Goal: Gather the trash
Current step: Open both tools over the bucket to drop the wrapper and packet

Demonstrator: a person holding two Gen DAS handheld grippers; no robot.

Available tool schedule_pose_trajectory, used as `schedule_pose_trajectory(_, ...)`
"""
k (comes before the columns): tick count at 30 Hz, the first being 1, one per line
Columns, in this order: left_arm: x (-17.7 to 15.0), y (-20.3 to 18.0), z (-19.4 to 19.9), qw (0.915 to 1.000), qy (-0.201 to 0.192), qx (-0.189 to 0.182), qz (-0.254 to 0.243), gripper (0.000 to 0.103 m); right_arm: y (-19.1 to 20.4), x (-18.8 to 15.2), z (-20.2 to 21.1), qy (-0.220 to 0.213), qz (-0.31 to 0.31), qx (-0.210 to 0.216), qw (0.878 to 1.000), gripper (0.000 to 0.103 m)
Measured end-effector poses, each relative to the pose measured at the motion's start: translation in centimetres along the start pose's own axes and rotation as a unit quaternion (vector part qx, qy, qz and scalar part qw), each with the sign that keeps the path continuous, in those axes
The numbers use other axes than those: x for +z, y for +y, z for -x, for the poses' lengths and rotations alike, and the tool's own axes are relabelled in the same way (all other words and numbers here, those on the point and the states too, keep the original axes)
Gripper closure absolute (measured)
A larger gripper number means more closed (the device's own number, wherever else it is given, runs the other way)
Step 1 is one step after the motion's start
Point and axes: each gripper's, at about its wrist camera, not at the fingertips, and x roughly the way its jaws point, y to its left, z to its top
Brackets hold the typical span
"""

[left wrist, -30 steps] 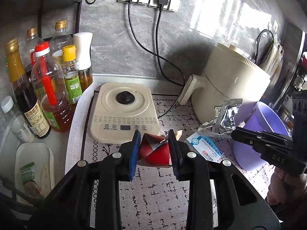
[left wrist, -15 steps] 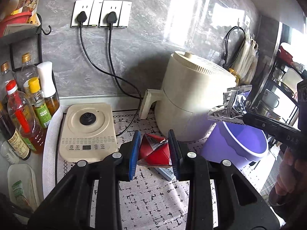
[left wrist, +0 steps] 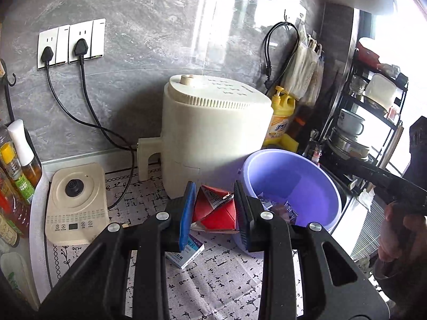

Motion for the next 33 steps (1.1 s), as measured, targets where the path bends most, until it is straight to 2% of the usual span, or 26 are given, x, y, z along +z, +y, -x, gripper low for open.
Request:
schedule_pose_trajectory(16,2.3,-9.5,-4.3,0.9964,0.004,-0.069,-0.050,0.074,-6.4,-1.7,5.9,-0.013,-0.020,-0.040,0.999,0.023)
schedule_pose_trajectory(24,2.8,-12.1,-7.2,0.9956,0.008,-0.079,-0.051,0.072,-9.2,-1.8,7.6,-0.011,-0.028,-0.061,0.998,0.022)
schedule_pose_trajectory(26,2.9,-12.0,-7.4,0.9965,0.001,-0.074,-0.039,0.037,-9.4,-2.0,7.6,-0.008,-0.025,-0.063,0.998,0.020)
schedule_pose_trajectory(27,3.0,-11.7,-7.1,0.9974,-0.011,-0.064,-0.033,0.014,-9.5,-2.0,7.6,-0.006,-0.024,-0.063,0.998,0.019)
schedule_pose_trajectory(28,3.0,-11.4,-6.6,0.9978,-0.024,-0.056,-0.028,0.008,-9.6,-2.1,7.5,-0.004,-0.025,-0.062,0.998,0.019)
schedule_pose_trajectory(33,2.6,-9.2,-5.5,0.9990,-0.020,-0.032,-0.024,0.006,-8.8,-2.3,6.5,0.002,-0.019,-0.049,0.999,0.018)
